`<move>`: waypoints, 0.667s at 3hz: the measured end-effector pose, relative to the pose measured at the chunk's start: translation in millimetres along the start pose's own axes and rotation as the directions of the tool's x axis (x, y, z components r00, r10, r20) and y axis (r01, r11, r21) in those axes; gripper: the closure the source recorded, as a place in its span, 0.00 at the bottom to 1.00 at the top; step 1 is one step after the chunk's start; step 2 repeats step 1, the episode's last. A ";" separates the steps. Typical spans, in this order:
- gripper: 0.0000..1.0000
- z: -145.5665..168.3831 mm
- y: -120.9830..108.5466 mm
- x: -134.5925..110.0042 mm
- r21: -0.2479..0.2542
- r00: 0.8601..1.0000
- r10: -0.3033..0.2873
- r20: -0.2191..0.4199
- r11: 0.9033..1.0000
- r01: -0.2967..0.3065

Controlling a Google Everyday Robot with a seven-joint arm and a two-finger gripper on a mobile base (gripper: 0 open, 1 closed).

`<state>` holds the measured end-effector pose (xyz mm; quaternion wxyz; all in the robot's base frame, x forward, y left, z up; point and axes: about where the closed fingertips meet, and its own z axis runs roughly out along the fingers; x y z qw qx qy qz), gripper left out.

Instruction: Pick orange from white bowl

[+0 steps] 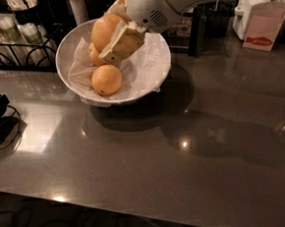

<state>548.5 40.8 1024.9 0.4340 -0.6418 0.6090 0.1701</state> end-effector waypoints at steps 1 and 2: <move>1.00 0.0 0.0 0.0 0.000 1.000 0.000 0.000 1.000 0.000; 1.00 0.0 0.0 0.0 0.000 1.000 0.000 0.000 1.000 0.000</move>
Offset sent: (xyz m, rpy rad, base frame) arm 0.0000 0.0000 0.0000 0.0000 0.0000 0.0000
